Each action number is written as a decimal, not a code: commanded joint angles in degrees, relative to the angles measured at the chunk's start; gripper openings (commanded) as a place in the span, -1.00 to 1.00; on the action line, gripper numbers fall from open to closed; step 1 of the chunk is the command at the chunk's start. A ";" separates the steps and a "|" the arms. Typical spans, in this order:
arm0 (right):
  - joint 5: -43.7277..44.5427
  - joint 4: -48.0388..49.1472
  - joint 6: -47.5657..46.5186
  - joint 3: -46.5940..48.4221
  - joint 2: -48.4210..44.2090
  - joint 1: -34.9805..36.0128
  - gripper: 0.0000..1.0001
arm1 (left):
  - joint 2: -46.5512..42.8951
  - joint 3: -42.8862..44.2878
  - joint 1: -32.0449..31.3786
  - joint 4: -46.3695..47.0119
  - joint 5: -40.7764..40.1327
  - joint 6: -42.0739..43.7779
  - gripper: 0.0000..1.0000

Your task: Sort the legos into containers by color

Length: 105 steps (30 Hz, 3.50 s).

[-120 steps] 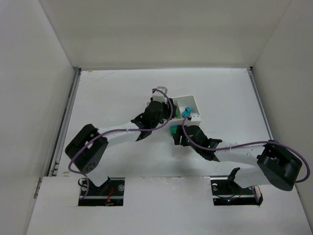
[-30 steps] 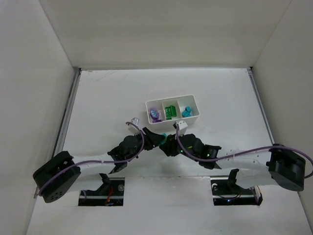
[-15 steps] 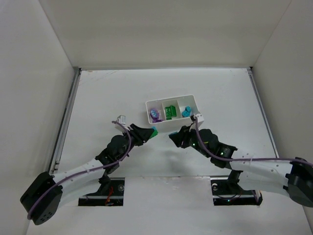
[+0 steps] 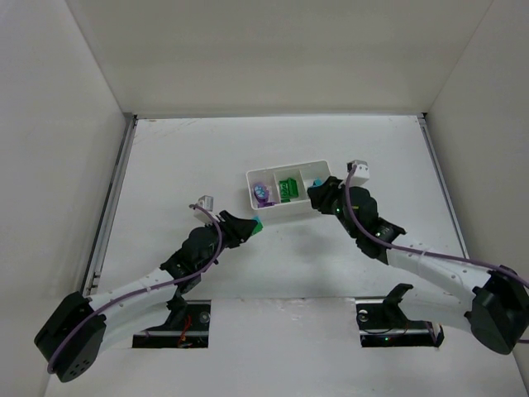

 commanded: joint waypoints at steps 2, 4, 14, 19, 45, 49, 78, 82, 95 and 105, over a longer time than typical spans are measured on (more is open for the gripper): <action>2.40 1.63 -1.39 4.14 2.35 -1.85 -0.16 | -1.44 2.02 0.62 0.93 -0.23 1.39 -0.56; 3.45 1.37 -1.83 5.55 4.72 -3.08 -0.16 | -1.44 1.93 0.18 0.92 -0.59 1.65 -0.56; 6.27 2.51 -2.18 10.30 14.65 -6.69 -0.09 | -2.93 2.54 -1.31 0.92 -1.11 1.92 -0.55; 6.54 3.48 -2.80 10.92 17.12 -7.92 -0.09 | -4.16 2.54 -0.61 0.49 -0.59 1.83 -0.54; 6.10 4.54 -3.50 10.65 22.04 -8.45 -0.07 | -3.82 3.33 0.71 0.48 -0.23 2.53 -0.53; 6.01 5.06 -3.23 10.04 21.69 -8.45 -0.06 | -3.11 3.95 1.32 0.48 0.64 2.44 -0.53; -30.19 19.01 14.33 -1.12 3.76 0.33 0.68 | -4.61 -1.76 3.69 20.86 8.64 -7.74 -0.50; -35.11 27.81 19.52 -2.27 6.75 2.18 0.73 | -4.52 -3.34 4.14 24.29 9.61 -10.91 -0.50; -42.07 40.21 27.17 -2.18 17.47 4.12 0.55 | -5.14 -5.72 3.78 27.37 8.73 -13.81 -0.50; -45.31 50.67 32.80 -2.18 24.06 3.94 0.19 | -3.99 -5.90 3.96 28.43 10.13 -14.87 -0.49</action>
